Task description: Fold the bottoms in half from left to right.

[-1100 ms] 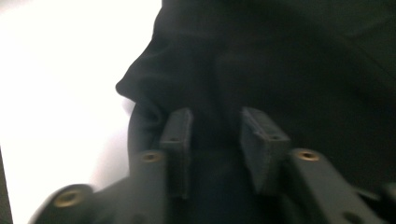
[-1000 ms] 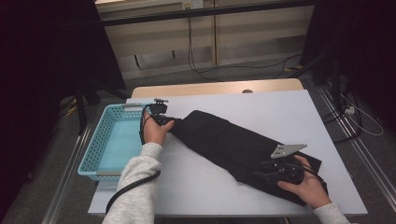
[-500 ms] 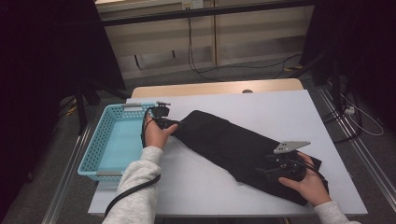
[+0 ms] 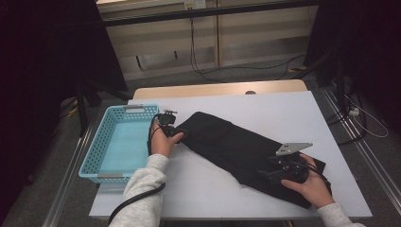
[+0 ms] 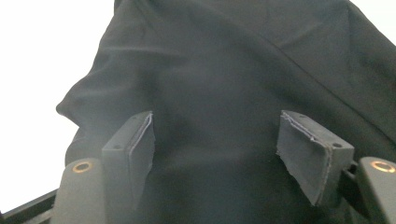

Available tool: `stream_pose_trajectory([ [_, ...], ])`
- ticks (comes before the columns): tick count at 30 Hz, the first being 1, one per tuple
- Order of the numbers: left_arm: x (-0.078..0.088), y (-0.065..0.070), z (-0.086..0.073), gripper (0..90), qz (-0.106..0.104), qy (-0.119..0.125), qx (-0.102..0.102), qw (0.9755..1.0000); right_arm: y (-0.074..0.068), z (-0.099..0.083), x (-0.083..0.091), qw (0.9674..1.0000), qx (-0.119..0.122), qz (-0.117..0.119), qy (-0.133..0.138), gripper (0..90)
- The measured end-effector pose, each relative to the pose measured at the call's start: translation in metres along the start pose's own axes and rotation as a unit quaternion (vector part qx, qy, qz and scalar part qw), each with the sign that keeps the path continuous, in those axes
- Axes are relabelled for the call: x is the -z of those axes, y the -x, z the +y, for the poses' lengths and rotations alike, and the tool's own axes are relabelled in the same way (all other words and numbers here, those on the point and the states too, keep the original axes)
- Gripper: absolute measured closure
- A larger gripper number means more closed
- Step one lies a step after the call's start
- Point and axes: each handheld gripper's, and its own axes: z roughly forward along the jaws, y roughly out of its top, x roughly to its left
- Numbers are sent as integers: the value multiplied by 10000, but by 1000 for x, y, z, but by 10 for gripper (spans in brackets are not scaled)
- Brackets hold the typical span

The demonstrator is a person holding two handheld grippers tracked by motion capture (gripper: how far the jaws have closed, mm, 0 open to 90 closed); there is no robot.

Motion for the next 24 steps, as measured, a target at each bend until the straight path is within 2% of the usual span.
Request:
stream_pose_trajectory([
  [3, -1, 2, -1, 137, 68, 8, -42, 10000, 0, 0, 1, 10000, -17, -7, 9, 282],
  [4, -3, 5, -1, 137, 168, -8, -181, 9997, 0, 0, 1, 10000, -13, -8, 12, 282],
  [6, -4, 7, -2, 126, 218, -19, -252, 9994, 1, 0, 1, 10000, -18, -16, -5, 282],
  [10, -4, 8, -2, 125, 246, 2, -307, 9992, 1, 0, 1, 10000, -11, -14, 2, 282],
  [16, -6, 11, -5, 131, 325, 121, -225, 9991, 2, 0, 1, 10000, -7, -30, -6, 282],
  [17, -5, 11, -6, 137, 326, 103, -267, 9991, 2, 0, 1, 10000, -6, -29, -7, 282],
  [19, -5, 13, -6, 164, 351, 146, -247, 9990, 2, 0, 1, 10000, -7, -39, 5, 282],
  [20, -3, 15, -6, 225, 317, 126, -257, 9991, 2, 0, 2, 10000, -19, -53, 15, 282],
  [24, -2, 19, -4, 375, 205, 104, -242, 9994, 3, 1, 2, 10000, -29, -69, 29, 279],
])
